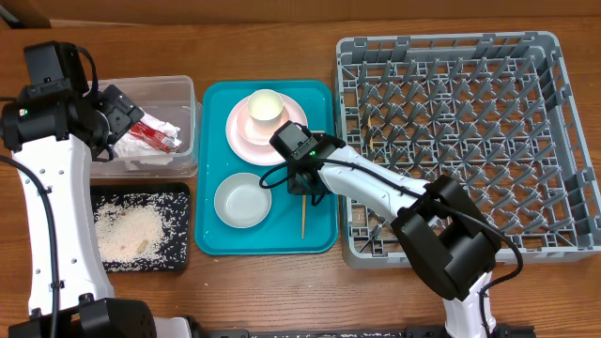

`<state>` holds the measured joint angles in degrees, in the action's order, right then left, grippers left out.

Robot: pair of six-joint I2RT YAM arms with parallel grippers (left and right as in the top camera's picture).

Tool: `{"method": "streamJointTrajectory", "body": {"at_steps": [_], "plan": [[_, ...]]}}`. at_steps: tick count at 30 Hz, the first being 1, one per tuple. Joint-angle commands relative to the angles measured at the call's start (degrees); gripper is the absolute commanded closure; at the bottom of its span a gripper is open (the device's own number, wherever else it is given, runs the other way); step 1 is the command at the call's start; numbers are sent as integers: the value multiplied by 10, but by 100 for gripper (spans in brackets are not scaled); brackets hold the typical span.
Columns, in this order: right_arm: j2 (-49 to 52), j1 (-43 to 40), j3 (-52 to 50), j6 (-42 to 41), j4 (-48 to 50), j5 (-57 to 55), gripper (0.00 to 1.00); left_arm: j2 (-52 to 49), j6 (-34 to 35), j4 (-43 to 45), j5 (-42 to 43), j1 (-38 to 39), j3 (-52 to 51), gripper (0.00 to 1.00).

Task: Sort waste into correct bins and load items into the dishwasher
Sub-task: 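Grasp the remaining wooden chopstick with the right gripper, then carry the chopstick into the dish rack and release it upright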

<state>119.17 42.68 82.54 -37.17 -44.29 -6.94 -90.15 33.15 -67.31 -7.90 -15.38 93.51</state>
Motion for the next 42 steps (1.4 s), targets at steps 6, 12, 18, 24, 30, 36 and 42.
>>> {"method": "streamJointTrajectory", "body": {"at_steps": [6,12,18,24,30,36,42], "plan": [[4,-4,-13,-6,6,-5,81,-2,12,0,4,0,11,0],[4,-6,-10,-5,12,-7,96,-2,12,0,4,0,11,0],[4,-12,-10,-5,12,-7,96,-2,12,0,4,0,11,0],[-7,-12,34,-3,-42,-38,96,-2,12,0,4,0,11,0],[-72,-12,102,31,-111,-72,96,-2,12,0,4,0,11,0],[-138,-33,103,108,-146,-98,96,-2,12,0,4,0,11,0],[-156,-115,100,182,-209,-136,96,-2,12,0,4,0,11,0]]}}
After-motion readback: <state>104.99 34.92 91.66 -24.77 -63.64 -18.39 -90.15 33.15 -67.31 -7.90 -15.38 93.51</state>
